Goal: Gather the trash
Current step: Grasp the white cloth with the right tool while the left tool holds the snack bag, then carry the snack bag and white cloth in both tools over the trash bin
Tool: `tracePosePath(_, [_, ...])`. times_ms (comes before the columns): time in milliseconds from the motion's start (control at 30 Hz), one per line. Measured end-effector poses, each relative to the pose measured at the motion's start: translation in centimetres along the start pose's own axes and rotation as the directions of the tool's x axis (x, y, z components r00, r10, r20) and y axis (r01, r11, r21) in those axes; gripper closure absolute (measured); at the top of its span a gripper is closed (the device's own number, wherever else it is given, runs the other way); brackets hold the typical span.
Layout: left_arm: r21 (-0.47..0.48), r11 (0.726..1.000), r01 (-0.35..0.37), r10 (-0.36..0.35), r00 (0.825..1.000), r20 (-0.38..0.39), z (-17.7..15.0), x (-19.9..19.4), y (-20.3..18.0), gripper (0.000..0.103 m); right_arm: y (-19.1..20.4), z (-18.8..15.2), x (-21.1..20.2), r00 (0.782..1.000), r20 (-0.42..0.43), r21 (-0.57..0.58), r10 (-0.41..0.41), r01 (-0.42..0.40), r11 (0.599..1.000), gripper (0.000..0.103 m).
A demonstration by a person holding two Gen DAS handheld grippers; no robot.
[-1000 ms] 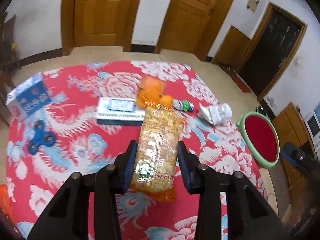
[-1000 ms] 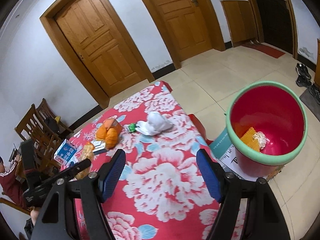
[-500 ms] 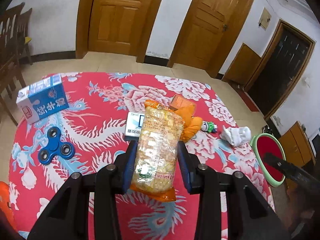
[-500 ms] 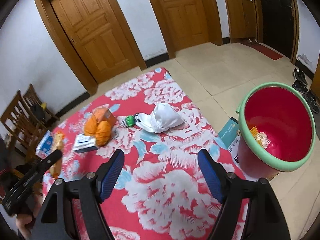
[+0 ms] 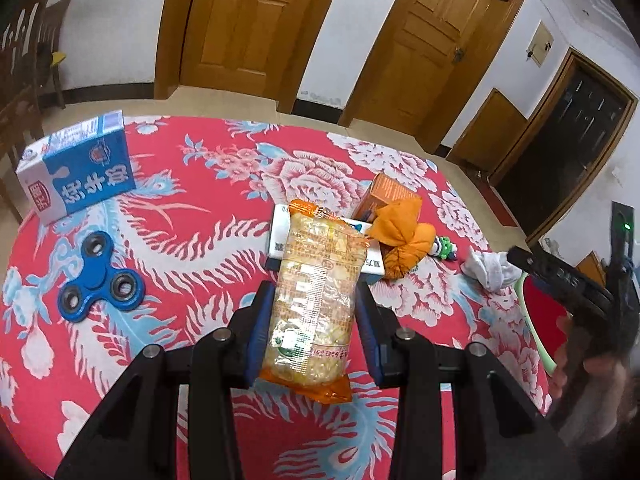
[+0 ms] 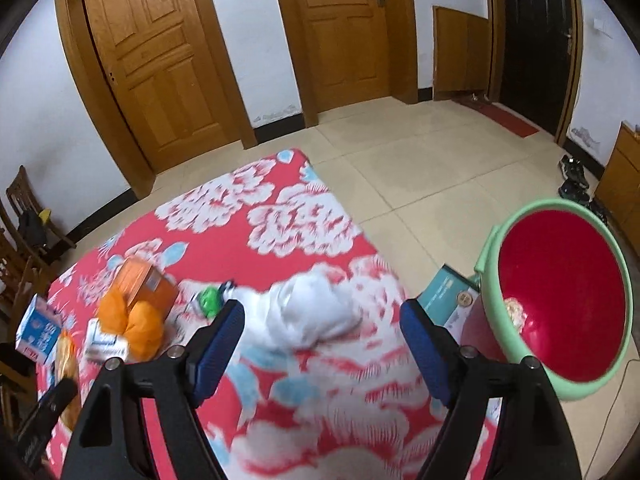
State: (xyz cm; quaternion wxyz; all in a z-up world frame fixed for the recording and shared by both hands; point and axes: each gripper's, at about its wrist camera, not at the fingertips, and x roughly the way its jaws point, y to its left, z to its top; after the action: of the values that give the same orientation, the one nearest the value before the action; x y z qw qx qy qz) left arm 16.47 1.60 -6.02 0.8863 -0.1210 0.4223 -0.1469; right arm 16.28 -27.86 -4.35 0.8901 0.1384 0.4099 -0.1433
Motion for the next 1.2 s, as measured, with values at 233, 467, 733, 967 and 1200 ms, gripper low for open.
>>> tracePosePath(233, [-0.003, 1.0, 0.005, -0.005, 1.0, -0.001, -0.1, 0.1, -0.1, 0.063, 0.1, -0.1, 2.3, 0.999, -0.048, -0.025, -0.024, 0.022, 0.999, 0.036])
tracePosePath(467, [-0.003, 1.0, -0.001, 0.001, 1.0, 0.007, -0.1, -0.1, 0.0, 0.063, 0.7, -1.0, 3.3, 0.996, -0.085, -0.06, -0.01, 0.005, 0.998, 0.061])
tracePosePath(733, [0.001, 0.999, -0.035, 0.035, 0.999, 0.019, -0.1, -0.6, -0.4, 0.063, 0.7, -1.3, 2.9, 0.997, -0.077, -0.075, 0.024, -0.03, 0.997, 0.073])
tracePosePath(967, [0.02, 0.999, -0.038, 0.037, 0.999, 0.037, -0.1, -1.5, -2.0, 0.063, -1.0, -1.8, 1.3, 0.992, -0.085, -0.028, 0.089, -0.092, 0.995, 0.074])
tracePosePath(1200, [0.042, 0.999, 0.006, -0.007, 1.0, 0.03, -0.5, -2.1, -4.4, 0.063, -3.0, -2.4, -2.1, 0.99, -0.04, -0.001, 0.138, -0.138, 0.99, 0.074])
